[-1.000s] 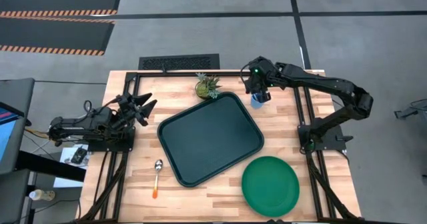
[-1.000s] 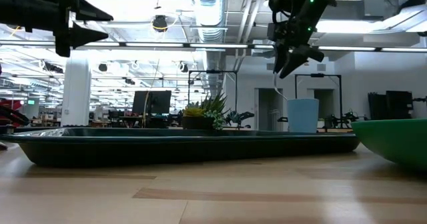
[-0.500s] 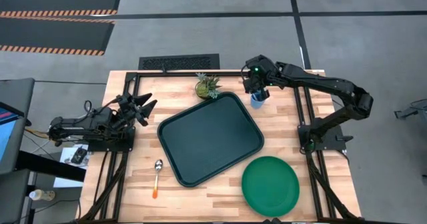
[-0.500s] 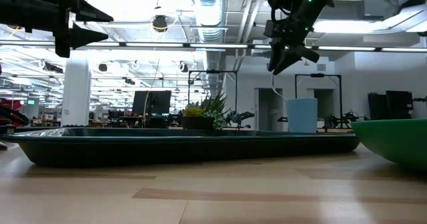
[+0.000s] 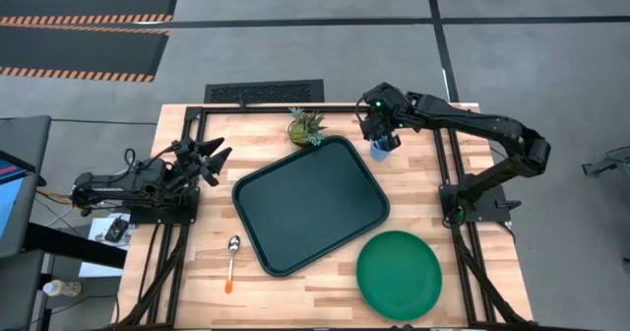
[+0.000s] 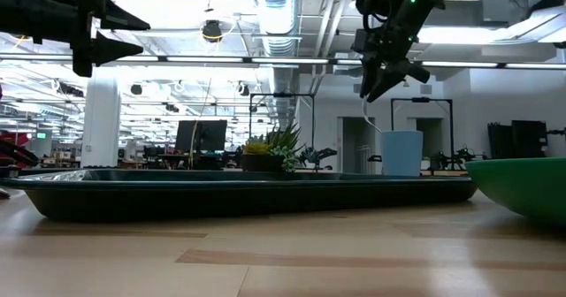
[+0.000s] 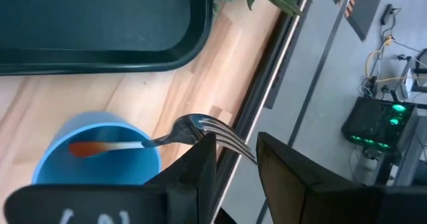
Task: Pick and place plate/cup/fork/spoon on tray
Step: Put the orange fork on the black serving tray
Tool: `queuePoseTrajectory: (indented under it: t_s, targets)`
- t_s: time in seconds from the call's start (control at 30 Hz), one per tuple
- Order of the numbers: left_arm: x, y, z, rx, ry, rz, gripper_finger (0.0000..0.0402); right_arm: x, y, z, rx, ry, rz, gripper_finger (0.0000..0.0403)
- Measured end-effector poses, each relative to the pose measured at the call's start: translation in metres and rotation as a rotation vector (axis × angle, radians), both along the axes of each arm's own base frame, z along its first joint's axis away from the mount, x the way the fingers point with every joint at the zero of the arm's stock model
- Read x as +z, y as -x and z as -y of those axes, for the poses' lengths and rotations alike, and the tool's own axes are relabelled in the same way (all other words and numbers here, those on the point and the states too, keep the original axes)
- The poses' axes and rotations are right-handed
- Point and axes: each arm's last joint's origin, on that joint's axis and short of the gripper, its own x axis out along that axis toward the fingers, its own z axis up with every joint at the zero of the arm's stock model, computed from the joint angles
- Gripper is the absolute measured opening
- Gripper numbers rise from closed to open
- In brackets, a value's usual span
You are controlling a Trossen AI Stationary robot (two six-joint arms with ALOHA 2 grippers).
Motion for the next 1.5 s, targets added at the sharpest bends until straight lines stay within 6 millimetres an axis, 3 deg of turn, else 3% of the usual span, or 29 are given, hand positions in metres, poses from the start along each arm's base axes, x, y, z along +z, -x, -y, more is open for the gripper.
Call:
queuePoseTrajectory:
  t_s: [0.2,0.77,1.17,1.5]
  targets:
    - [0.000,0.000,0.000,0.005,0.001,0.000,0.0254,0.000,0.000,0.000,0.000,-0.001,0.000,0.0122]
    - [-0.001,0.000,0.000,0.008,0.000,-0.015,0.0254,0.000,0.000,0.000,-0.020,0.004,-0.001,0.0026]
    - [-0.002,0.000,0.000,0.007,0.000,-0.021,0.0254,0.003,0.002,0.003,-0.113,0.067,-0.006,0.0005]
    - [-0.002,0.000,0.000,0.008,0.000,-0.022,0.0254,0.034,0.002,0.002,-0.168,0.044,0.057,0.0003]
